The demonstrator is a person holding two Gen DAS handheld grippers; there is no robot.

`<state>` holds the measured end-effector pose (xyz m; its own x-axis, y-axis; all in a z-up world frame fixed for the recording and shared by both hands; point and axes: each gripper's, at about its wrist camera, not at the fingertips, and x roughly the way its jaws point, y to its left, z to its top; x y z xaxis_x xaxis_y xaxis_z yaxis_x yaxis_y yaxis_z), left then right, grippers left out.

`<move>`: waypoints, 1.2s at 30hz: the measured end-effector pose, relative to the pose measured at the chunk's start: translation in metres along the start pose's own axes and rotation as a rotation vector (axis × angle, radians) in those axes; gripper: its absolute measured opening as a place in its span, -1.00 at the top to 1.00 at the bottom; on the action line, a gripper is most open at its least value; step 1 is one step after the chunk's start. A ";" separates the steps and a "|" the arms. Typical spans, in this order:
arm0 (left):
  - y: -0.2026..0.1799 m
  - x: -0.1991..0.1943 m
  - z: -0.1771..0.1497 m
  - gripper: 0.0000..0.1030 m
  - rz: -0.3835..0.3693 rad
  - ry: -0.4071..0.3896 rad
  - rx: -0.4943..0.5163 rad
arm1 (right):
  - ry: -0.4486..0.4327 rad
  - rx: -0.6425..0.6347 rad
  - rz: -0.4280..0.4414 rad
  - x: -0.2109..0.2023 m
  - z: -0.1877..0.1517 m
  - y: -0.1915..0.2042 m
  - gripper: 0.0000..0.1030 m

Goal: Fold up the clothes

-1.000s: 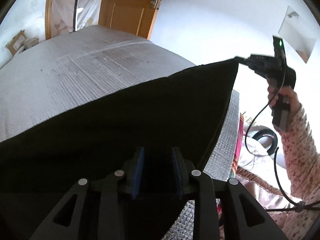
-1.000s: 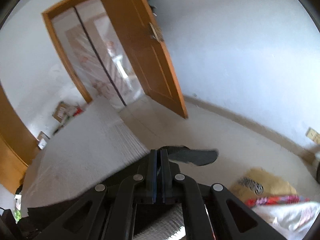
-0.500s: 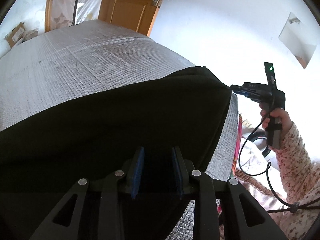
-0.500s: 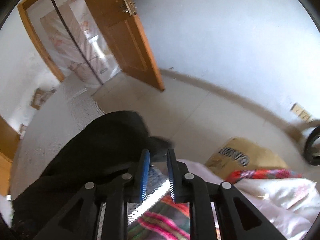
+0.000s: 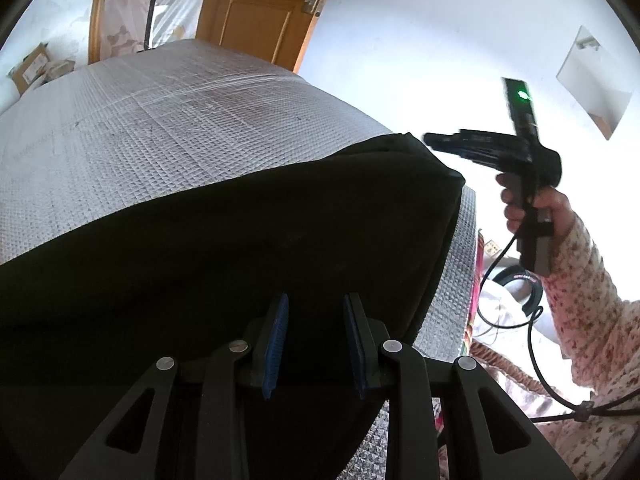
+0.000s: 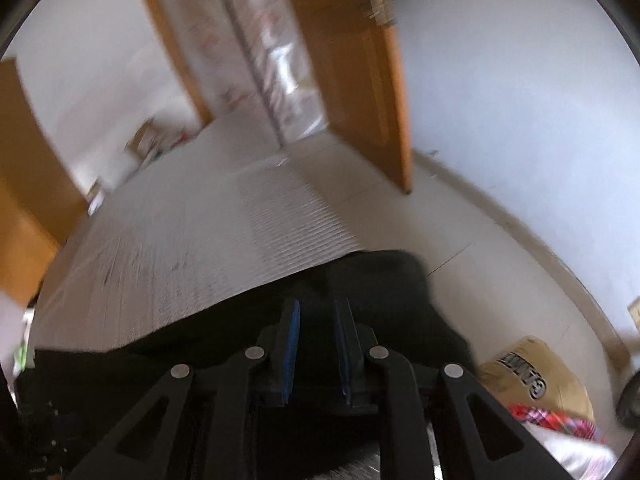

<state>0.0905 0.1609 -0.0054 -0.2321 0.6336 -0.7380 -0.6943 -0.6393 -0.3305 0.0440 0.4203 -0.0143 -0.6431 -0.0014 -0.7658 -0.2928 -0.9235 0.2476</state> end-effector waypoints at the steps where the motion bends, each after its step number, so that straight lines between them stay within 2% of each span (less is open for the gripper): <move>1: 0.000 0.000 0.000 0.43 -0.002 -0.001 -0.002 | 0.023 -0.016 0.002 0.007 0.001 0.004 0.65; 11: 0.004 -0.003 -0.002 0.43 -0.024 -0.009 -0.013 | 0.028 -0.061 -0.050 0.015 -0.004 0.020 0.63; 13: 0.005 -0.004 -0.002 0.43 -0.027 -0.011 -0.017 | 0.022 -0.073 -0.055 0.014 -0.004 0.023 0.76; 14: 0.005 -0.005 -0.003 0.43 -0.028 -0.012 -0.019 | 0.014 -0.084 -0.055 0.013 -0.004 0.026 0.96; 16: 0.005 -0.005 -0.003 0.43 -0.027 -0.013 -0.019 | -0.013 -0.093 -0.067 0.009 -0.003 0.030 0.97; 19: 0.005 -0.005 -0.004 0.43 -0.025 -0.014 -0.017 | -0.100 -0.082 -0.077 -0.006 0.002 0.030 0.98; 22: 0.005 -0.006 -0.005 0.43 -0.025 -0.015 -0.017 | -0.131 -0.058 -0.081 -0.013 0.009 0.025 0.98; 26: 0.005 -0.005 -0.005 0.43 -0.025 -0.015 -0.018 | -0.098 -0.075 -0.035 -0.010 0.010 0.027 0.97; 29: 0.005 -0.005 -0.004 0.43 -0.026 -0.015 -0.019 | -0.091 -0.065 -0.050 -0.010 0.012 0.024 0.97; 32: 0.004 -0.006 -0.004 0.43 -0.025 -0.015 -0.018 | -0.007 -0.078 -0.045 -0.001 0.014 0.022 0.97; 36: 0.006 -0.006 -0.003 0.43 -0.028 -0.015 -0.018 | -0.037 -0.077 -0.149 -0.009 0.014 0.024 0.93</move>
<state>0.0898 0.1518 -0.0051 -0.2229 0.6578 -0.7194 -0.6881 -0.6289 -0.3619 0.0326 0.4038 0.0066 -0.6229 0.1504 -0.7677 -0.3323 -0.9393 0.0856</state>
